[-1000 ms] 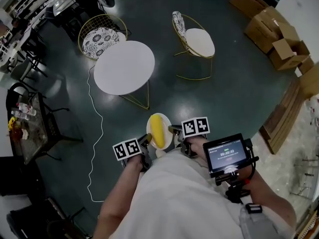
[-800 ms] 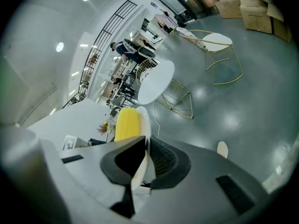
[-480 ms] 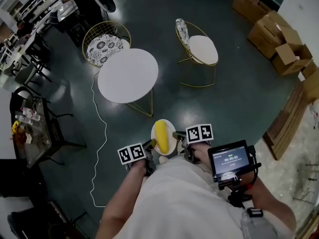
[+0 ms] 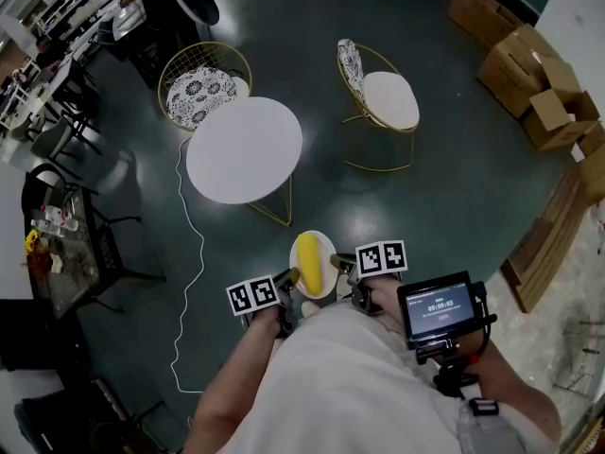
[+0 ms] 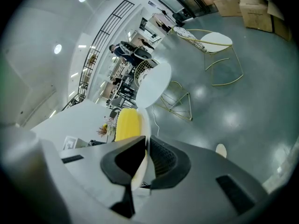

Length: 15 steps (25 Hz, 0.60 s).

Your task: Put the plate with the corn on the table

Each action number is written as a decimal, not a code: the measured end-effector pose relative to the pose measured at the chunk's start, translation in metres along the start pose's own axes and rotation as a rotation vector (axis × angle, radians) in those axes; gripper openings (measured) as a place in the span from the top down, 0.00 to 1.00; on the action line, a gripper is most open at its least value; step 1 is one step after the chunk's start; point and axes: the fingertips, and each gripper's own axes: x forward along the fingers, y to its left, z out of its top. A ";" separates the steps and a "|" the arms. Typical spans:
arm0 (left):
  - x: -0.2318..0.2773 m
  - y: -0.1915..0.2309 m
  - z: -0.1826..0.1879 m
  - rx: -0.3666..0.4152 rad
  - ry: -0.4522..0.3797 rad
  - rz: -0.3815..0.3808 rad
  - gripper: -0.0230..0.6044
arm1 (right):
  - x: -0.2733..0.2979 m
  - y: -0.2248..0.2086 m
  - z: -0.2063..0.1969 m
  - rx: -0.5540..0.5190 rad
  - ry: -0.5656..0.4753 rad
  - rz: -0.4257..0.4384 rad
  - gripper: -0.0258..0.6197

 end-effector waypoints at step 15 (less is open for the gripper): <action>-0.001 0.007 -0.004 -0.025 -0.017 0.027 0.89 | 0.006 0.001 -0.002 -0.006 0.032 0.023 0.90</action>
